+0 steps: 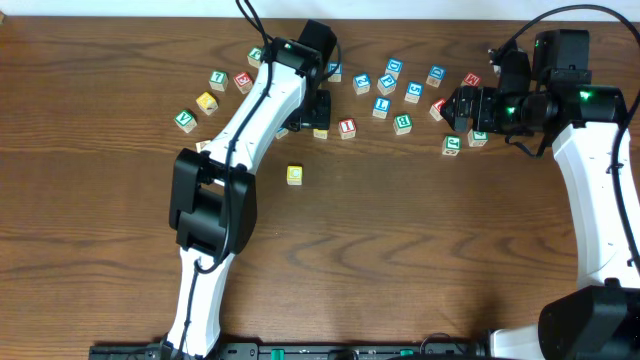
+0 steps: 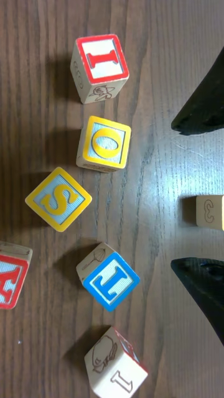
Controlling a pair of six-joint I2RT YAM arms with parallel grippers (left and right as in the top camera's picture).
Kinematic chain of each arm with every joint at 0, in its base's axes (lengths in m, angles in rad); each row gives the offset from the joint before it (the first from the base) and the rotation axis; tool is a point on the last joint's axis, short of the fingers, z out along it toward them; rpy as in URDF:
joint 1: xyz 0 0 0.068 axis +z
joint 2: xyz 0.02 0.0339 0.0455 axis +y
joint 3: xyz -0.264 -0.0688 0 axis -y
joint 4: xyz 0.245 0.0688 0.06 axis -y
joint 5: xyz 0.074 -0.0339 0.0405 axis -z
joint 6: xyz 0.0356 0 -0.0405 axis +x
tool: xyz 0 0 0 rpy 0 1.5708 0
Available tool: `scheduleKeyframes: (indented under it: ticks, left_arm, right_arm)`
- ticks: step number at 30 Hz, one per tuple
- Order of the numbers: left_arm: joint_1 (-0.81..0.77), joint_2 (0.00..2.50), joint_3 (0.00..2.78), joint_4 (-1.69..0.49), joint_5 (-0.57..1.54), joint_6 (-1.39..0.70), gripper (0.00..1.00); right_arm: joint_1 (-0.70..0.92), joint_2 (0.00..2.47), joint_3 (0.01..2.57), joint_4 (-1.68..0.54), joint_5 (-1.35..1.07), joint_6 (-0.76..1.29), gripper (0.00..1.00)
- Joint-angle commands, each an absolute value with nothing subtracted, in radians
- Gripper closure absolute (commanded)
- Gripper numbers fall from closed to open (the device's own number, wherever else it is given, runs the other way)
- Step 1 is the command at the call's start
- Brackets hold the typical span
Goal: Spell out CORL
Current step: 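Move the left gripper back to the cluster above the yellow O block, then lower the left gripper and grasp the yellow O block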
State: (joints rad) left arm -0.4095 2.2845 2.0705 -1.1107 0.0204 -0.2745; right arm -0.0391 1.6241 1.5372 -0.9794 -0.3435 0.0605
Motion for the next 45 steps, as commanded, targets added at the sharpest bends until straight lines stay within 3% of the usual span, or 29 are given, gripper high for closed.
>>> scheduleKeyframes:
  ticks: [1,45]
  left_arm:
    - [-0.412,2.307,2.065,-1.113,0.018,-0.299,0.37]
    - [-0.463,2.324,1.891,-0.857,0.007,-0.417,0.41]
  right_arm:
    - [-0.038,1.623,1.557,-0.984,-0.343,0.073,0.01]
    - [-0.038,1.623,1.557,-0.984,-0.339,0.073,0.01]
